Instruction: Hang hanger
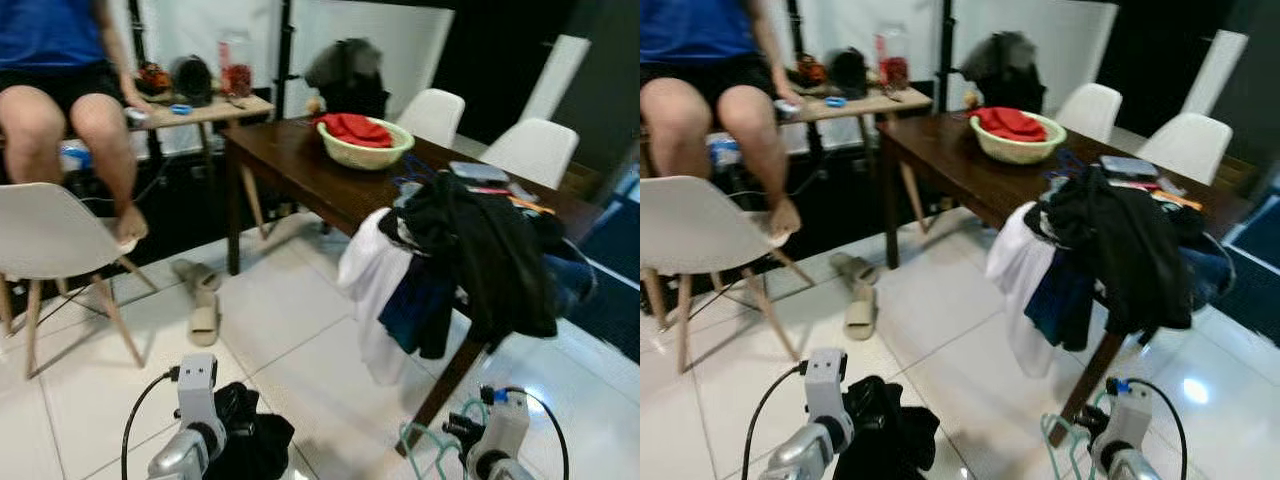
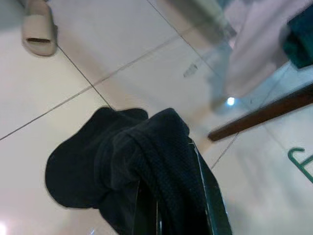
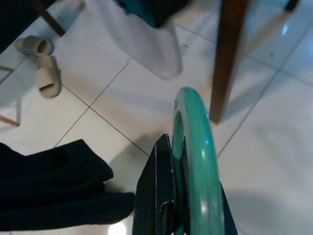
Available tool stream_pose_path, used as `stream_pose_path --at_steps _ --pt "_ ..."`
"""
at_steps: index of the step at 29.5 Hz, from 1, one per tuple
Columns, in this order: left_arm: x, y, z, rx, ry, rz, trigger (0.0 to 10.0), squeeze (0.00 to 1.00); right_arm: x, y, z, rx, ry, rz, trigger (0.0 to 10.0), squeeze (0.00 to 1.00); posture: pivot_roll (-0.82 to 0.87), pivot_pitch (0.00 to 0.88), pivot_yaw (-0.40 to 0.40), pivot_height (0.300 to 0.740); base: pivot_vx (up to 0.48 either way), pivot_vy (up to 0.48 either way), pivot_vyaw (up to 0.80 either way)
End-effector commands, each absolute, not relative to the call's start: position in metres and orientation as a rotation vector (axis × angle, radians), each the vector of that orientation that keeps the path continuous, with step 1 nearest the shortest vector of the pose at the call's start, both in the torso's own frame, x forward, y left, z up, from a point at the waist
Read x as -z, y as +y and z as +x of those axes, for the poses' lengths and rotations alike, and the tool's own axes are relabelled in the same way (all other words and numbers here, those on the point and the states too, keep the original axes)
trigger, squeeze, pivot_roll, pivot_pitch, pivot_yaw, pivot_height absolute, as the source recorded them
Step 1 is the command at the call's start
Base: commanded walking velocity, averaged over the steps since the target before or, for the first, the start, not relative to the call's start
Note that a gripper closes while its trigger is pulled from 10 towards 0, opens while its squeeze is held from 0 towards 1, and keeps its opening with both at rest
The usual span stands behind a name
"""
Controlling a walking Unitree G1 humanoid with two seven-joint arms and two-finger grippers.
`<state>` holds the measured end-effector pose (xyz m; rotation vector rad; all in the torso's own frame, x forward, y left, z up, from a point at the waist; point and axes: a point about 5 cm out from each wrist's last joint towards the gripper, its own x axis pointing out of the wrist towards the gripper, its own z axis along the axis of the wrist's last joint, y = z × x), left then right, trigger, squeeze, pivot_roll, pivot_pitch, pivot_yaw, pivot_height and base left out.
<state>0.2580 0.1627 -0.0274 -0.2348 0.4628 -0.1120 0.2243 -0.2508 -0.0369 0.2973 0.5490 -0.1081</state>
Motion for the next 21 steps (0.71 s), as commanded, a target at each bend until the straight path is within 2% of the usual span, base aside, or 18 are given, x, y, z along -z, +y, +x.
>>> stream_pose_path --at_steps 1,21 --pt "0.0264 0.1602 0.2589 0.126 0.454 -0.249 10.0 0.0 0.0356 -0.2558 0.2234 0.125 0.539 0.308 10.0 0.0 -0.05 0.0 -0.072 0.74 0.0 0.0 -0.8" --pt "0.0271 0.1636 0.2576 0.129 0.459 -0.251 10.0 0.0 0.0377 -0.2507 0.2222 0.103 0.539 0.335 10.0 0.0 -0.01 0.0 -0.074 0.74 0.0 0.0 -0.8"
